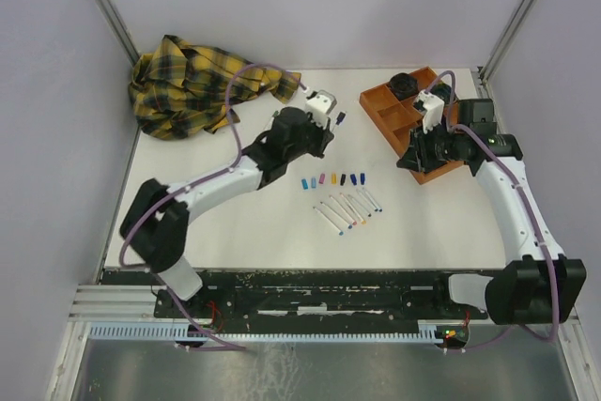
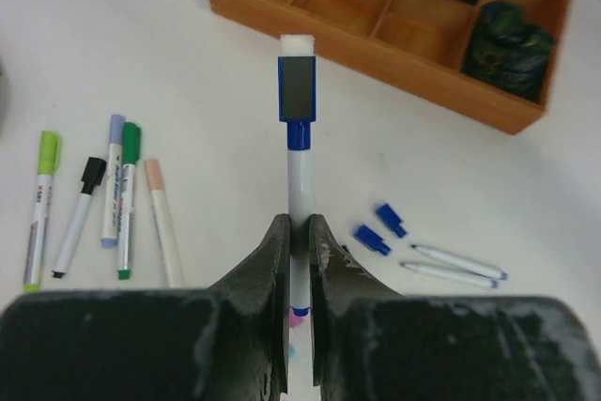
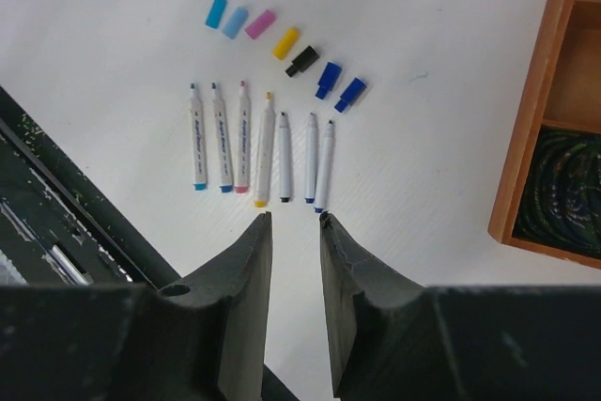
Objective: Open the pen caps
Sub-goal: Pick up the pen from the center of the board.
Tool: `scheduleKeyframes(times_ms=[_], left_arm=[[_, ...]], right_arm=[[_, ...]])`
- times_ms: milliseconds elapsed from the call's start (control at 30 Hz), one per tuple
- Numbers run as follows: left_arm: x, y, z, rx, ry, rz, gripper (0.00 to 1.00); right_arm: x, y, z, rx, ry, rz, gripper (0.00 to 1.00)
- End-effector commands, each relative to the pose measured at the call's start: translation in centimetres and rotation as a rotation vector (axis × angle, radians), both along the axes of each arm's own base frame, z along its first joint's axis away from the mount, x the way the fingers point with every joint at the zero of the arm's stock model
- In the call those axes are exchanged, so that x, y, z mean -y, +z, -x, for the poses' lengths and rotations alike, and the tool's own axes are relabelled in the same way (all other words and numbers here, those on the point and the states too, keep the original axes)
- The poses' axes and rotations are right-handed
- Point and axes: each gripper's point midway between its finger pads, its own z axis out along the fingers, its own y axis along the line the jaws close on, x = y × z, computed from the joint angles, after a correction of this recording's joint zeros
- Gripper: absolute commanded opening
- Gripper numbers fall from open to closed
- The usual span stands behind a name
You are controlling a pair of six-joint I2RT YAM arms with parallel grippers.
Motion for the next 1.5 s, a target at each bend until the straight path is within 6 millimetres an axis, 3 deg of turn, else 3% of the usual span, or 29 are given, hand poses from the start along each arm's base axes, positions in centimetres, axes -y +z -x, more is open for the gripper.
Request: scheduleKeyframes(times_ms=[0,33,133,333,500,700,867,1000,1467], left_arm=[[-0.4,6.1,4.4,0.065,-0.041,0.387,0.03],[-0.9,7.8,5.5,0.095,-0.055,0.445,0.03],[-2.8,9.1,9.1,0.116,-0.077,0.581,0.03],[-5.4,9.7,14.6,0.149,-0.091,0.719,0.03],[-6.8,10.1,17.4,0.168,-0.098,0.827,0.03],[-7.6,10.5,18.9,0.185,-0.108,0.929,0.03],[-7.9,10.9,19.5,0.182,-0.12,1.015,0.03],[-7.7,11.2,19.6,0.166,-0.125,1.073,0.03],[-5.7,12.0,20.1,0.146,-0.135,1.174,0.03]], right_arm=[[-1.9,4.3,1.2,0.17,0.094,-0.113,0.34],[-2.1,4.8,1.4,0.193,0.1,-0.126,0.34],[-3.0,6.4,2.2,0.267,0.137,-0.182,0.34],[-4.6,7.1,3.2,0.298,0.243,-0.275,0.35],[-5.6,8.5,4.3,0.36,0.32,-0.325,0.39],[-7.2,9.2,5.6,0.376,0.43,-0.37,0.53],[-9.9,8.7,7.1,0.338,0.51,-0.372,0.56],[-11.8,8.7,6.6,0.291,0.487,-0.451,0.57],[-12.2,6.1,6.9,0.181,0.478,-0.495,0.57]])
